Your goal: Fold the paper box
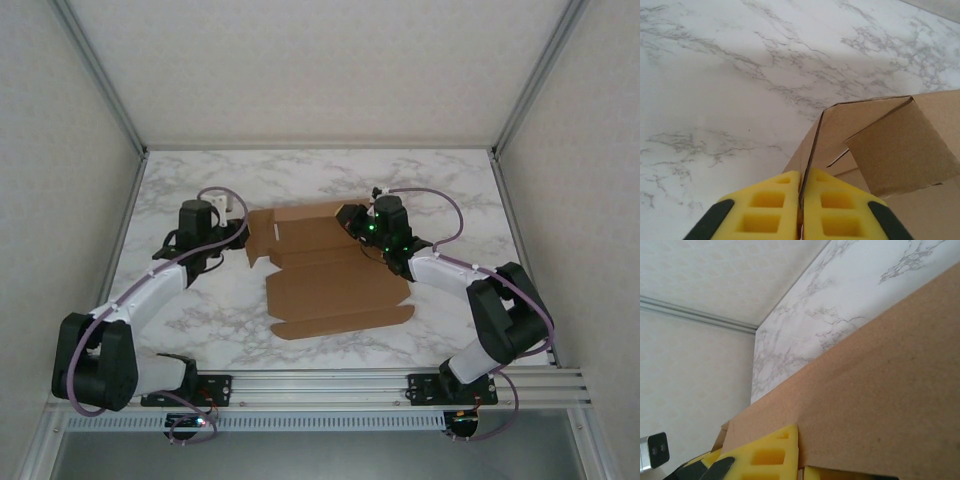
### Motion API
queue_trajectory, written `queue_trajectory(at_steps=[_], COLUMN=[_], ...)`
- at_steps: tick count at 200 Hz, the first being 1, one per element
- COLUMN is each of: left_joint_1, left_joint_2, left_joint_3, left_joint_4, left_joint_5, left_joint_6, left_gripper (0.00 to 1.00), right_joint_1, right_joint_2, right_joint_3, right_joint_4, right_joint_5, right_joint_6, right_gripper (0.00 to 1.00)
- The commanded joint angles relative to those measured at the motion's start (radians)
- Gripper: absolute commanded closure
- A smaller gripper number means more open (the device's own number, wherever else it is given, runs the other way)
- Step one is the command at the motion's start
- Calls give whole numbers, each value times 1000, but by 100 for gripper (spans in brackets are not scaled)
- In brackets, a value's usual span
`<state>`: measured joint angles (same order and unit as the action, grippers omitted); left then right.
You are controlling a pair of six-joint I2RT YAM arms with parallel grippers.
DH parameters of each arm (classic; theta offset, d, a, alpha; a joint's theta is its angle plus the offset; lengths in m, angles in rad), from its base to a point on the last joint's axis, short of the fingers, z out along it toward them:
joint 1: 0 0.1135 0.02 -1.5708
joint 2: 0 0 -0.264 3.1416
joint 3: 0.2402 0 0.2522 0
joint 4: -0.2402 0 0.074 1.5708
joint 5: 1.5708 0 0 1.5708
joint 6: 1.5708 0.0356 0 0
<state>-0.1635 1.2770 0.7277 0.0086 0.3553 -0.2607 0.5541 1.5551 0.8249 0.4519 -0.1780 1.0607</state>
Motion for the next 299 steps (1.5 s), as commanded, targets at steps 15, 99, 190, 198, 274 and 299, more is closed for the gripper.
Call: queue_trajectory(at_steps=[15, 99, 190, 198, 274, 299], left_joint_1=[-37, -266, -390, -390, -381, -376], left_joint_2=[-21, 43, 81, 45, -320, -400], left_joint_3=[54, 73, 114, 86, -47, -37], left_joint_4=[-40, 22, 66, 86, 122, 154], left_joint_5=[-228, -581, -749, -728, -412, -370], left_joint_6=[-2, -235, -277, -269, 73, 175], left_gripper=[100, 100, 83, 80, 39, 37], right_joint_1=[-11, 44, 49, 37, -82, -107], right_joint_2=[3, -61, -87, -89, -34, -16], right_joint_3=[-5, -49, -45, -47, -24, 28], right_joint_4=[-65, -29, -101, -103, 2, -70], right_joint_5=[22, 121, 159, 148, -142, -232], right_joint_6=[-47, -58, -82, -84, -135, -215], right_gripper=[93, 93, 94, 94, 94, 94])
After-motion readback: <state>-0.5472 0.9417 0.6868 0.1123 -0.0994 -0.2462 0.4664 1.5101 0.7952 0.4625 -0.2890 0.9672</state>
